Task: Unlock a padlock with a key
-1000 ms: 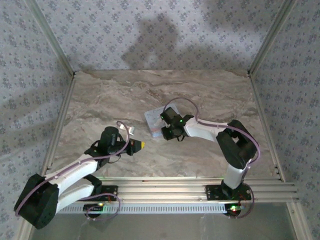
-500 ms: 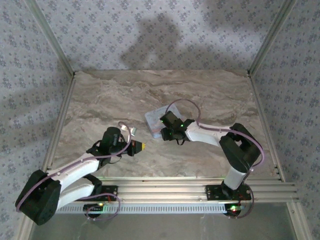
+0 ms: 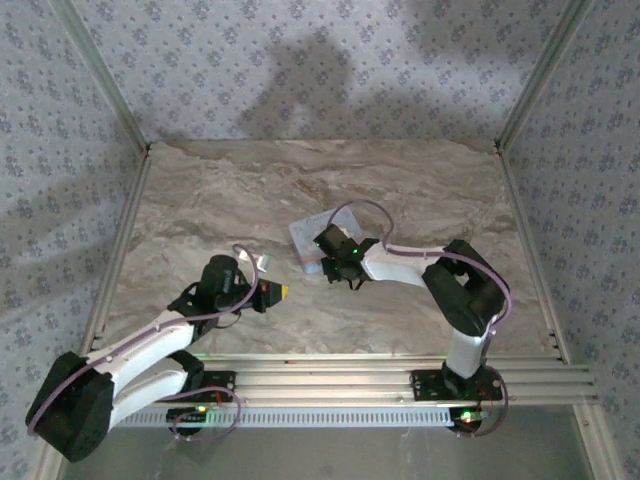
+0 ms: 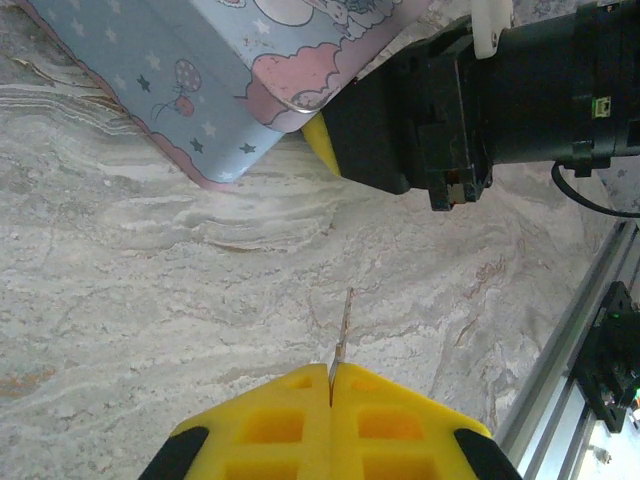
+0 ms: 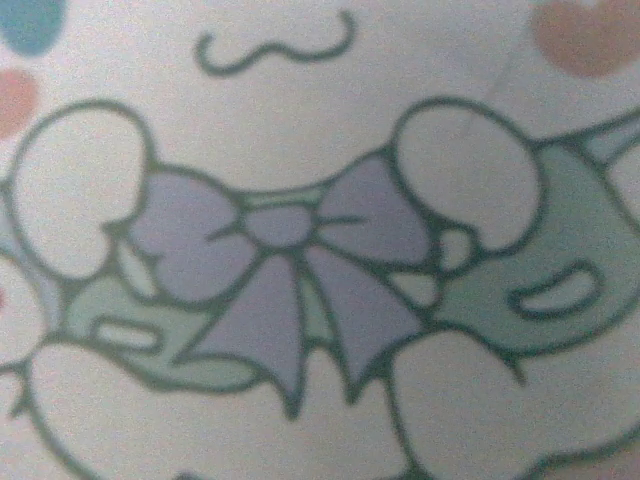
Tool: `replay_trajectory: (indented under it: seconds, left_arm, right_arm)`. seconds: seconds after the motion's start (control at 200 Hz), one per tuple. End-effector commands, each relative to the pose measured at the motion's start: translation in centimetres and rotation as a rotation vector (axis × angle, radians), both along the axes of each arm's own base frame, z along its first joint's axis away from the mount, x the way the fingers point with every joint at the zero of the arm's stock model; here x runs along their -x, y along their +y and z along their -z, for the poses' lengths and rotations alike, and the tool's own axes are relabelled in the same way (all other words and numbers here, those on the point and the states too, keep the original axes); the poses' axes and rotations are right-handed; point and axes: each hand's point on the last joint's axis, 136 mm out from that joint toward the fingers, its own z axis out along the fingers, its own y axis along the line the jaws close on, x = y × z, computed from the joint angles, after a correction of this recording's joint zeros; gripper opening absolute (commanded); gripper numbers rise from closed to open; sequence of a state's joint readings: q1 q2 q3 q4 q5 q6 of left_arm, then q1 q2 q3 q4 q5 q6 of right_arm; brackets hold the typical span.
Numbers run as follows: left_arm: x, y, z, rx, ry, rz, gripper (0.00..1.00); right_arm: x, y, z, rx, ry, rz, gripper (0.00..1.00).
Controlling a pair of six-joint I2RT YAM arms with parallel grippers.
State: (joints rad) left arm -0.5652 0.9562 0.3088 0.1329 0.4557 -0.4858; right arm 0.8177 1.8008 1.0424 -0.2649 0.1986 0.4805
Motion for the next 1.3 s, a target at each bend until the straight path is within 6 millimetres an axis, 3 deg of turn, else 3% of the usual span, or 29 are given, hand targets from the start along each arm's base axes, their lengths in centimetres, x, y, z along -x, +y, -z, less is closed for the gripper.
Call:
replay_trajectory:
  seconds: [0.0, 0.3, 0.445, 0.685, 0.959, 1.294]
  left_arm:
    - [0.4, 0.1, 0.1, -0.012, -0.012, 0.013, 0.0]
    - [0.2, -0.4, -0.4, 0.011, -0.031, 0.031, 0.0]
    - [-0.7, -1.2, -0.6, 0.004, -0.06, 0.06, 0.0]
    - [-2.6, -4.2, -1.6, 0.023, -0.059, 0.15, 0.0]
    - [-2.2, -5.3, -0.8, 0.02, -0.035, 0.222, 0.0]
    - [-0.5, -5.4, -3.0, 0.009, -0.186, 0.257, 0.0]
  right_arm:
    - [-0.4, 0.8, -1.7, -0.024, -0.027, -0.008, 0.08]
    - [1.7, 0.9, -4.3, -0.11, 0.058, -0.013, 0.0]
    - [2.4, -0.5, -5.2, -0.161, 0.09, 0.064, 0.0]
    - [3.7, -3.4, -4.7, -0.24, 0.123, 0.283, 0.0]
    - [4.8, 0.2, -7.4, -0.345, 0.227, 0.236, 0.0]
    - [4.7, 2.5, -10.8, -0.544, 0.395, 0.159, 0.0]
